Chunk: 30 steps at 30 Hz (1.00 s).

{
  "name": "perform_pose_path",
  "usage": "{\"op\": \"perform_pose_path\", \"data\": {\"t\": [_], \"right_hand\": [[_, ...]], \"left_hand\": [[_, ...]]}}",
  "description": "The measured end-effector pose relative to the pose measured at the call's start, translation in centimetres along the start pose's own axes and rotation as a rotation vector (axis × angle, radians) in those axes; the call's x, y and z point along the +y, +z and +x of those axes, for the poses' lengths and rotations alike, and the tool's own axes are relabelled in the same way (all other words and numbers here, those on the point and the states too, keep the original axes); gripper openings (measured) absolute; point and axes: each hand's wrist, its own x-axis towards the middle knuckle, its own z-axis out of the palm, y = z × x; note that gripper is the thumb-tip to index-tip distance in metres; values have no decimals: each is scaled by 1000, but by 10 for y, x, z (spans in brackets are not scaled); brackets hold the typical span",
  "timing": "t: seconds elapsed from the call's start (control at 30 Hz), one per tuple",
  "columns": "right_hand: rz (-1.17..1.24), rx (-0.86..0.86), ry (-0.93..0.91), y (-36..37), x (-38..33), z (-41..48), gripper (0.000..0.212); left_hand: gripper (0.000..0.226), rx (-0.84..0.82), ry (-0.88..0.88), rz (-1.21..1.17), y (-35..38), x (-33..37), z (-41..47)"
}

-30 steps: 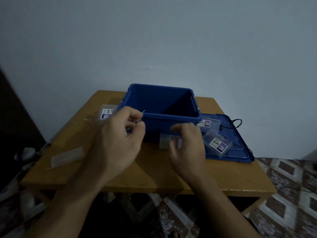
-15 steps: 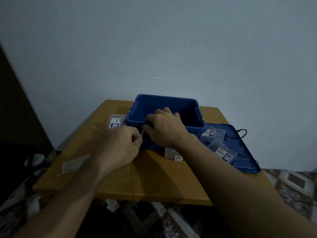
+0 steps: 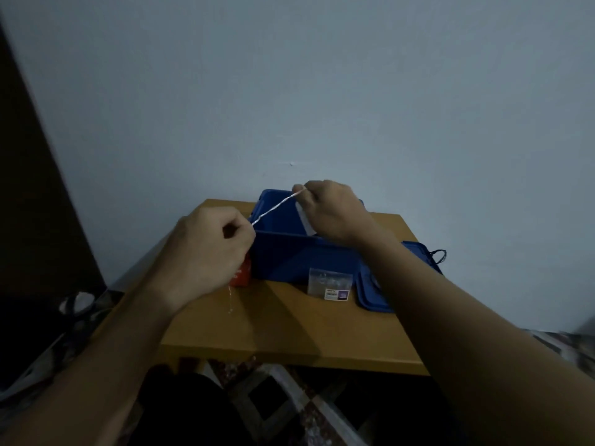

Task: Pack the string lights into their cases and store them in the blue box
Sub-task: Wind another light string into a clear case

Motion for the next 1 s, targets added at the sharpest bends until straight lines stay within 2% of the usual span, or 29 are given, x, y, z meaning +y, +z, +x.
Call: {"op": "perform_pose_path", "data": {"t": [0.23,0.4,0.57,0.63,0.77,0.87,1.0], "right_hand": [[41,-4,16,-34,-22,-38,52],[77,-69,58,-51,-29,-70,67],[96,-117,101,-63,-39,-105,69],[134,-125,128,-66,-41,-117,68],[316,-170,193,-68,-40,-135,57],[490,-231,214,-64,-36,-142,54],[558,-254,177,-60,-26,-149,42]], "left_hand": [[20,-7,43,-89,-14,19,-30],[17,-103,18,-155,-11,30,-52],[7,-212,20,-207,-5,40,-76],[3,-270,7,-226,-2,46,-84],[13,-340,-3,-310,8,59,-97],[13,-320,29,-362,17,64,-99],[15,-239,90,-409,22,70,-97]]}}
